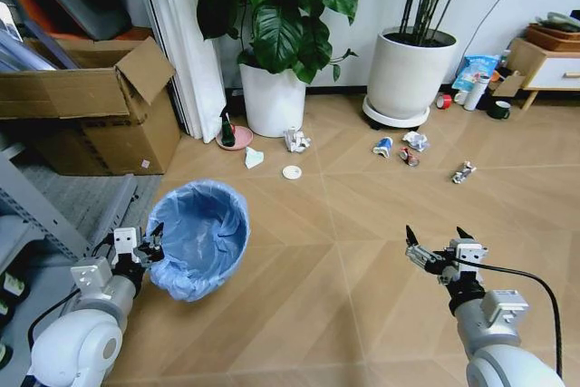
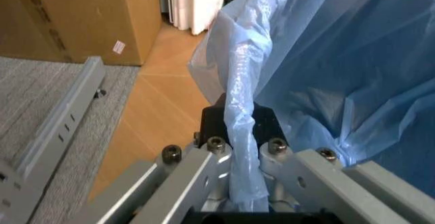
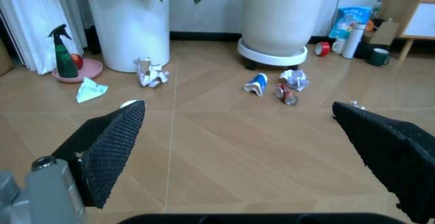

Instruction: Pick up the trash bin and place the garbage on the floor into it.

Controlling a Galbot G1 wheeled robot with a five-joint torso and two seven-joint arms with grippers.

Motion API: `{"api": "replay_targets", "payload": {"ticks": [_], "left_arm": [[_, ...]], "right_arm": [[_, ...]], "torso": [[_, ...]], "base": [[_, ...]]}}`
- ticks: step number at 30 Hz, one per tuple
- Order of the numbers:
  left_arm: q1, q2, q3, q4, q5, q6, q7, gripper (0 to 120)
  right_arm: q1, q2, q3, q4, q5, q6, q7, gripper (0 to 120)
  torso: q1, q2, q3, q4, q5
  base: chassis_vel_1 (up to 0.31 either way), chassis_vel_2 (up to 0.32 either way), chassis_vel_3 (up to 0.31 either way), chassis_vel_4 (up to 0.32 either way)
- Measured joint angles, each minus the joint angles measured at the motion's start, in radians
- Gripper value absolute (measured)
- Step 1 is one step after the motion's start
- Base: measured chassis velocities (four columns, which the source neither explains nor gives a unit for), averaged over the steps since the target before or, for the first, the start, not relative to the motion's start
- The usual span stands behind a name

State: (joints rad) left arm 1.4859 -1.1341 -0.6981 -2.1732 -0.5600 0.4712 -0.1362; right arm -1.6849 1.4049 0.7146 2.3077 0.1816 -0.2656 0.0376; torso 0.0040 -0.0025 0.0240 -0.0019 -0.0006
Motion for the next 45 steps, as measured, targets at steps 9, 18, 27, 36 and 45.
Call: {"api": "replay_targets", "payload": {"ticks": [9,18,27,36,45], "left_arm": [[-0.002,-0.001,0.003,0.006,0.001,-0.004,0.005,0],[-0.003,-0.001,0.003,0.008,0.002,-0.007,0.006,0],[-0.002,-0.004,0.003,0.012,0.002,-0.010,0.007,0],[0.001,-0.005,0.004,0.012,0.003,-0.011,0.009,0],[0.007,-0.011,0.004,0.011,0.008,-0.015,0.011,0]], "right_arm": [[0.000,0.001,0.000,-0.004,-0.002,0.004,0.000,100],[0.002,0.002,0.001,-0.007,-0.004,0.007,-0.001,100],[0.000,0.002,-0.002,-0.010,-0.004,0.012,-0.007,100],[-0.004,0.004,-0.005,-0.014,-0.012,0.015,-0.012,100],[-0.005,0.004,-0.010,-0.022,-0.020,0.025,-0.015,100]], "torso": [[0.000,0.000,0.000,-0.0001,0.0001],[0.000,0.000,0.000,-0.0001,0.0000],[0.000,0.000,0.000,-0.0003,-0.0002],[0.000,0.000,0.000,-0.0001,0.0001],[0.000,0.000,0.000,-0.0003,-0.0007]], "base": [[-0.219,0.211,0.238,-0.218],[-0.237,0.229,0.240,-0.236],[-0.225,0.252,0.229,-0.263],[-0.183,0.285,0.187,-0.283],[-0.196,0.289,0.188,-0.284]]}}
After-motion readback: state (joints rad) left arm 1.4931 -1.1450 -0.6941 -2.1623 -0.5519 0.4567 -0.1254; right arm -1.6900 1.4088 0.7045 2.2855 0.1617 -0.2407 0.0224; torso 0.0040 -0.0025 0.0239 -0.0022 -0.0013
